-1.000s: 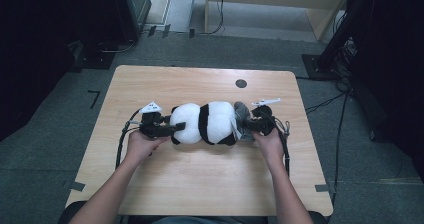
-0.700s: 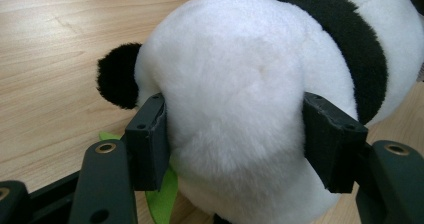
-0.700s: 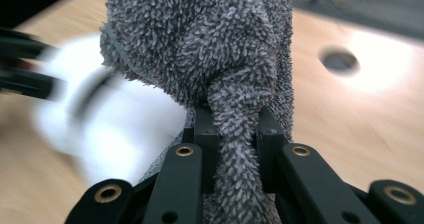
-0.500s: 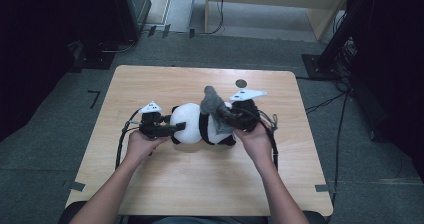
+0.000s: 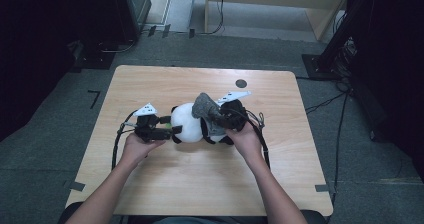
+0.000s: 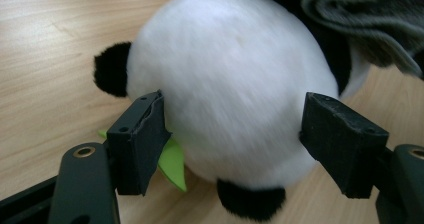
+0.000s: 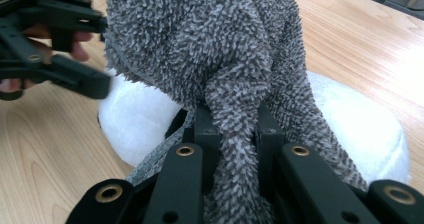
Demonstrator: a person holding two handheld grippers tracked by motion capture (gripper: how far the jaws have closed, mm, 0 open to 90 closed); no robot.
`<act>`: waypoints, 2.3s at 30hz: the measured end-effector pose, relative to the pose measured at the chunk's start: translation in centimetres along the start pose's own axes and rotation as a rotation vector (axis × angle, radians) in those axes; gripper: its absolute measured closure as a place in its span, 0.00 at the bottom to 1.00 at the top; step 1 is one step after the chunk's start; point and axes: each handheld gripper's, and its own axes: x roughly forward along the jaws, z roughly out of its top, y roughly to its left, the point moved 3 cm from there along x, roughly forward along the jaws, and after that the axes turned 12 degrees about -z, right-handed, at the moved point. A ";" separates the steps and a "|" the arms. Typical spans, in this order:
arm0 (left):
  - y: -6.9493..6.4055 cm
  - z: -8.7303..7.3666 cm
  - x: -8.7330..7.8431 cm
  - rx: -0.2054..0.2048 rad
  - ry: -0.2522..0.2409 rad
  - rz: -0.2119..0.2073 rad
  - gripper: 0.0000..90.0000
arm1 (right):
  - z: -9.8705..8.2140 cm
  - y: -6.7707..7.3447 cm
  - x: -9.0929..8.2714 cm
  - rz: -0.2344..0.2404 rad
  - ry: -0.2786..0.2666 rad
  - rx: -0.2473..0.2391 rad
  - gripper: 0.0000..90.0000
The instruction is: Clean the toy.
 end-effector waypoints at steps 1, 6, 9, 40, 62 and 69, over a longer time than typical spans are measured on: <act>-0.3 -0.3 0.0 0.020 0.002 0.003 0.30 | 0.0 -0.1 0.1 0.003 -0.002 -0.002 0.88; -0.9 -1.4 1.6 0.071 -0.012 0.018 0.23 | 0.0 -0.2 0.3 0.021 0.001 0.017 0.88; -0.9 -1.8 2.6 0.113 -0.009 0.082 0.19 | 0.1 -0.2 0.5 0.024 0.000 0.023 0.88; -1.1 -1.8 2.9 0.014 -0.027 0.159 0.52 | 4.3 6.9 5.2 0.023 0.044 -0.083 0.87; -1.2 -1.7 2.7 -0.015 -0.012 0.123 0.54 | -0.6 -0.7 -1.1 0.006 0.008 0.043 0.87; -1.1 -1.5 2.7 -0.025 -0.008 0.124 0.55 | -1.5 -4.3 -3.2 -0.051 0.001 0.131 0.87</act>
